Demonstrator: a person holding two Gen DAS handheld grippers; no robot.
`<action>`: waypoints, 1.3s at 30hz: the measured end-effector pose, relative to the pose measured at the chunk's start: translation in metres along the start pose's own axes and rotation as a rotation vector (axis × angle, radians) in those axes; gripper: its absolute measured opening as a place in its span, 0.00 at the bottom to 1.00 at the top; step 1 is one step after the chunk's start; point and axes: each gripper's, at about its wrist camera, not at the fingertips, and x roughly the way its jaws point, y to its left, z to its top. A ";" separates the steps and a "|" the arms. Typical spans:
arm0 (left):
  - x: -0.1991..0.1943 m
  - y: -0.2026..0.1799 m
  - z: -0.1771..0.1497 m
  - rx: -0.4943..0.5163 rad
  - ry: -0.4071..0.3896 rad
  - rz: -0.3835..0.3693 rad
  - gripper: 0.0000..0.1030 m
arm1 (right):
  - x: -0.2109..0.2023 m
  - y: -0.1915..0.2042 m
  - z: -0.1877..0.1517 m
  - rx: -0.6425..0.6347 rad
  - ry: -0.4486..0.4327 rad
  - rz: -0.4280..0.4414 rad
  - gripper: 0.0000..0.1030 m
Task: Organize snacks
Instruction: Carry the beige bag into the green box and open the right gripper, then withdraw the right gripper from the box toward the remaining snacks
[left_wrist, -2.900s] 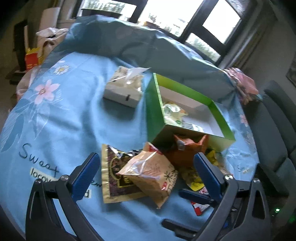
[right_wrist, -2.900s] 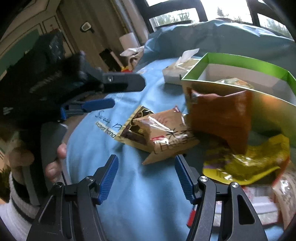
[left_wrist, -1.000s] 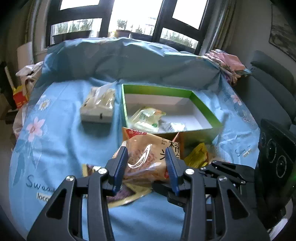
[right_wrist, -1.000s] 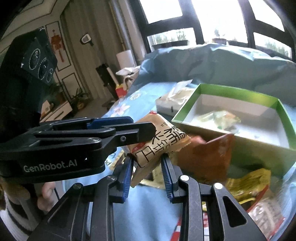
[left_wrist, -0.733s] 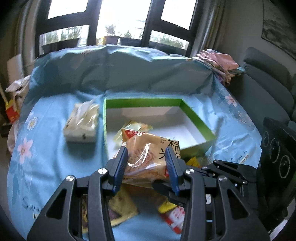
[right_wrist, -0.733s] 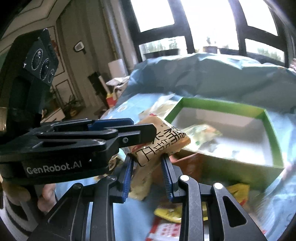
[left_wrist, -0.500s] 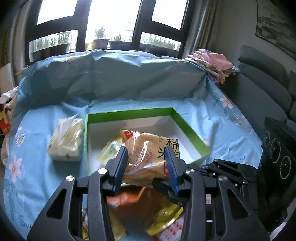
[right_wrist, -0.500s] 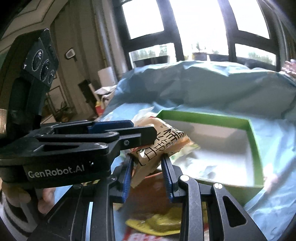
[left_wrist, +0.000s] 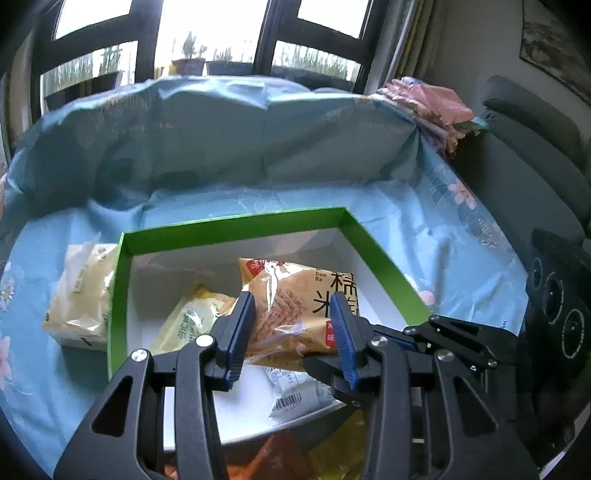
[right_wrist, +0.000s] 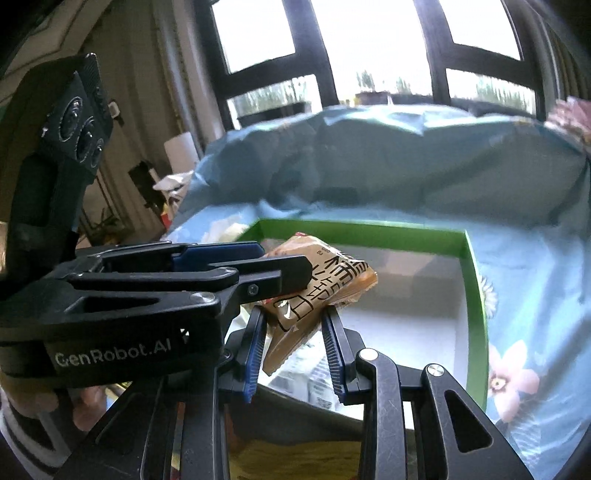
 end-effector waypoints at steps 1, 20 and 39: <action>0.003 0.001 0.000 -0.006 0.007 -0.001 0.39 | 0.003 -0.001 -0.001 0.004 0.010 -0.001 0.32; 0.032 0.006 -0.009 -0.037 0.064 0.016 0.63 | 0.018 -0.012 -0.007 0.031 0.071 -0.051 0.32; -0.002 -0.001 -0.006 0.015 -0.052 0.176 0.94 | -0.020 -0.019 -0.003 0.058 -0.018 -0.112 0.52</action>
